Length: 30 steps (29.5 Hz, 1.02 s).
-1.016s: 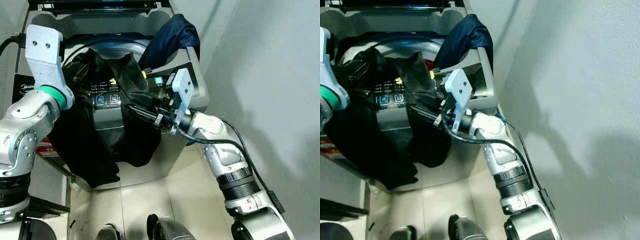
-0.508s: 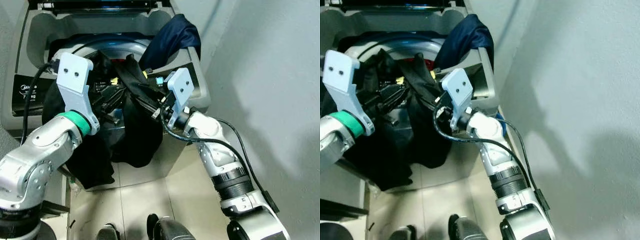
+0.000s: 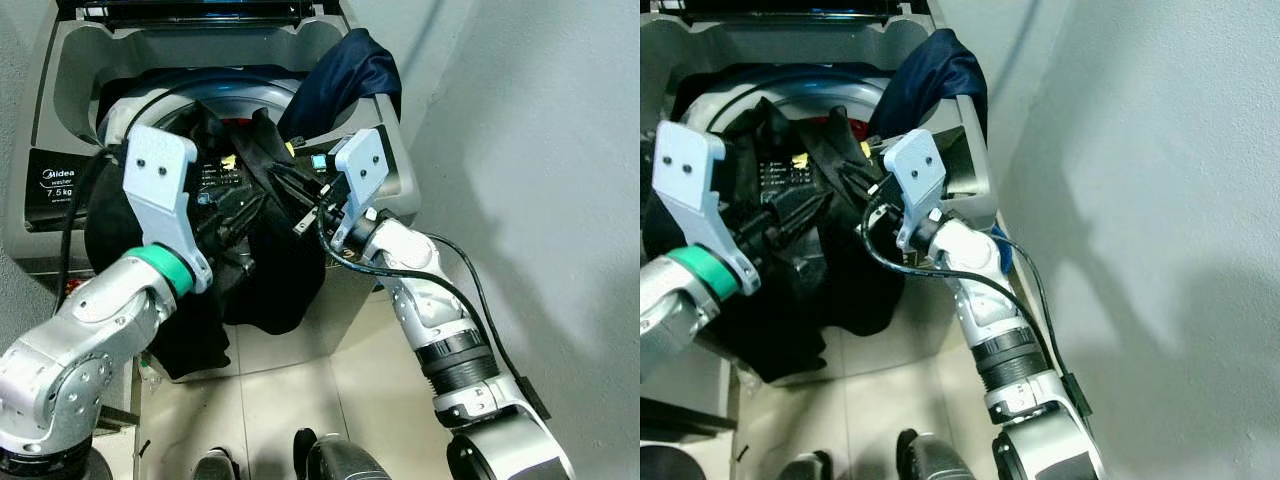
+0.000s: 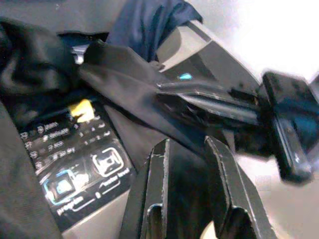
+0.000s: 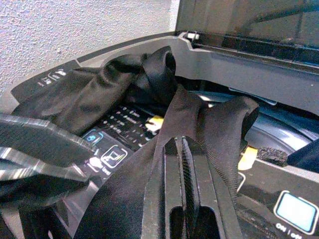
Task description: Clothes washing
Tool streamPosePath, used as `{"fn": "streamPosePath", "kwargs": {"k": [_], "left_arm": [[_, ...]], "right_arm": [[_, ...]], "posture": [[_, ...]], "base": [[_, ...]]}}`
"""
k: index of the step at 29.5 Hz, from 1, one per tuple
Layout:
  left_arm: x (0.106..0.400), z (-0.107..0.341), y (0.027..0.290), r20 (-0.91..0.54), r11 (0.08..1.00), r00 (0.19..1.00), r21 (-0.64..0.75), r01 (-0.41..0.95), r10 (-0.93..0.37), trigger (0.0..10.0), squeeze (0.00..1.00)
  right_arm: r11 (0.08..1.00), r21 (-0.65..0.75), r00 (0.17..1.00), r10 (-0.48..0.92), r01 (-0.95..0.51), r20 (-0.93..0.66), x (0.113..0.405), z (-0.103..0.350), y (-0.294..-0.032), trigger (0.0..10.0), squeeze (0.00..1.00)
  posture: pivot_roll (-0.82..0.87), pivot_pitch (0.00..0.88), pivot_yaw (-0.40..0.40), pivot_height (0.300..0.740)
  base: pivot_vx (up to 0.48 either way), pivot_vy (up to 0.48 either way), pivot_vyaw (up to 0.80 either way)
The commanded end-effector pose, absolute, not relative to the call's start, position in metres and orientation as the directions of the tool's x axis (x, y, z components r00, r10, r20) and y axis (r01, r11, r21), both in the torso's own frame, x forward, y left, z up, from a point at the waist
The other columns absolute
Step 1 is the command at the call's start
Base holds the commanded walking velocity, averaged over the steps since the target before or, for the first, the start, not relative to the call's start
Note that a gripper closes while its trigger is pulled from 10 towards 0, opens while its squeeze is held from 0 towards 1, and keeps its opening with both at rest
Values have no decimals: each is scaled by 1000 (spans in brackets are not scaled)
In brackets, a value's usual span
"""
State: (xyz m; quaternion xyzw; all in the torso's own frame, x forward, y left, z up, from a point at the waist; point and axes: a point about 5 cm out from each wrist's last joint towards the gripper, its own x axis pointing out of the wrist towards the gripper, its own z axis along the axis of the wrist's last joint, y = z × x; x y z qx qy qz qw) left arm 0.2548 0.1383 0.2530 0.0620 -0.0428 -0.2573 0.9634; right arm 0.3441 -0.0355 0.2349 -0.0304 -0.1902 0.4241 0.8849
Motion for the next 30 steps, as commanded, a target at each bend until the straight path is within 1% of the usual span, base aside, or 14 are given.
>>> {"fn": "streamPosePath", "kwargs": {"k": [1, 2, 3, 6, 14, 16, 18, 19, 20, 21, 23, 26, 27, 30], "left_arm": [[245, 252, 125, 63, 809, 826, 254, 530, -560, 10000, 0], [245, 252, 125, 63, 809, 826, 254, 530, -560, 10000, 0], [239, 251, 119, 71, 778, 806, 323, 539, -588, 10000, 0], [235, 249, 115, 74, 763, 794, 345, 547, -603, 10000, 0], [224, 251, 120, 125, 807, 817, 296, 511, -563, 10000, 0], [227, 253, 125, 153, 837, 847, 316, 447, -510, 10000, 0], [234, 264, 138, 261, 907, 894, 318, 277, -364, 10000, 0], [234, 264, 138, 261, 907, 894, 318, 277, -364, 10000, 0], [240, 275, 147, 336, 945, 905, 280, 171, -263, 10000, 0], [240, 275, 147, 336, 945, 905, 280, 171, -263, 10000, 0], [247, 284, 160, 381, 979, 914, 194, 67, -138, 10000, 0], [249, 286, 166, 382, 989, 920, 142, 33, -85, 10000, 0], [254, 288, 173, 364, 997, 930, 77, 17, -44, 10000, 0], [256, 288, 175, 357, 998, 933, 67, 18, -40, 10000, 0]], "right_arm": [[639, -201, 570, 760, -742, 312, 345, 235, -37, 10000, 0], [639, -201, 570, 760, -742, 312, 345, 235, -37, 10000, 0], [631, -204, 561, 766, -748, 314, 344, 236, -37, 10000, 0], [626, -208, 555, 770, -751, 314, 343, 236, -36, 10000, 0], [637, -229, 557, 762, -736, 330, 341, 237, -40, 10000, 0], [636, -229, 554, 763, -737, 332, 340, 237, -40, 10000, 0], [610, -246, 534, 785, -753, 313, 337, 233, -39, 10000, 0], [610, -246, 534, 785, -753, 313, 337, 233, -39, 10000, 0], [594, -262, 524, 800, -761, 292, 335, 229, -38, 10000, 0], [594, -262, 524, 800, -761, 292, 335, 229, -38, 10000, 0], [580, -277, 518, 812, -766, 269, 336, 227, -39, 10000, 0], [568, -292, 509, 822, -770, 255, 336, 226, -40, 10000, 0], [528, -342, 485, 849, -777, 208, 335, 222, -38, 10000, 0], [515, -357, 478, 857, -779, 193, 334, 221, -38, 10000, 0]], "posture": [[111, 155, -31, 740], [111, 155, -31, 740], [109, 156, -30, 740], [109, 156, -30, 740], [114, 158, -27, 740], [114, 158, -27, 740], [117, 160, -30, 740], [117, 160, -30, 740], [116, 158, -34, 740], [116, 158, -34, 740], [116, 158, -34, 740], [116, 156, -35, 740], [120, 155, -34, 740], [120, 155, -34, 740]], "base": [[0, 0, 0], [0, 0, 0], [0, 0, 0], [0, 0, 0], [0, 0, 0], [0, 0, 0], [0, 0, 0], [0, 0, 0], [0, 0, 0], [0, 0, 0], [0, 0, 0], [0, 0, 0], [0, 0, 0], [0, 0, 0]]}}
